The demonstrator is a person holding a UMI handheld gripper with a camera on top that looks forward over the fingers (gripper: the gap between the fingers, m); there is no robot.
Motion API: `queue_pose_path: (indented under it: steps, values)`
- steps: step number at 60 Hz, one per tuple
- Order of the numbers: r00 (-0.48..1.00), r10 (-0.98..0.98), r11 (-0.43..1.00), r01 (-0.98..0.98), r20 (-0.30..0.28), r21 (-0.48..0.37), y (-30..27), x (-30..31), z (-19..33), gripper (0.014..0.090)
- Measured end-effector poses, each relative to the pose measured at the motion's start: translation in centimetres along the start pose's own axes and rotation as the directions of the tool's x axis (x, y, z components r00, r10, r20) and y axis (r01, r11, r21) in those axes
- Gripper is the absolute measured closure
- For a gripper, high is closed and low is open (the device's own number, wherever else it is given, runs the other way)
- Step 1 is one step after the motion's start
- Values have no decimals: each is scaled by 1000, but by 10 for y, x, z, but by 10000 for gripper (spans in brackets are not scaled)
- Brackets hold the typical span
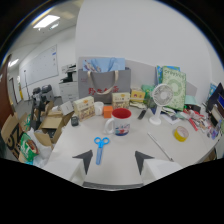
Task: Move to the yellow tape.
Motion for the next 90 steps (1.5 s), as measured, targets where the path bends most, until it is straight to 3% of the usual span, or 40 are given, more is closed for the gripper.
queue_pose_path:
  steps: [20,47,54,66,90]
  values:
    - [1000,-9,1000,9,17,-24,27,35,-14,205]
    - [990,6,992,-24,-141,-124,86,216,-45,202]
    - [987,8,991,-30,-163,-130,87,258,-33,199]
    - [990,-10,992,-8,-142,-128,77,307,8,204]
    - [995,-23,993,12,-97,-114,46,344,99,204]
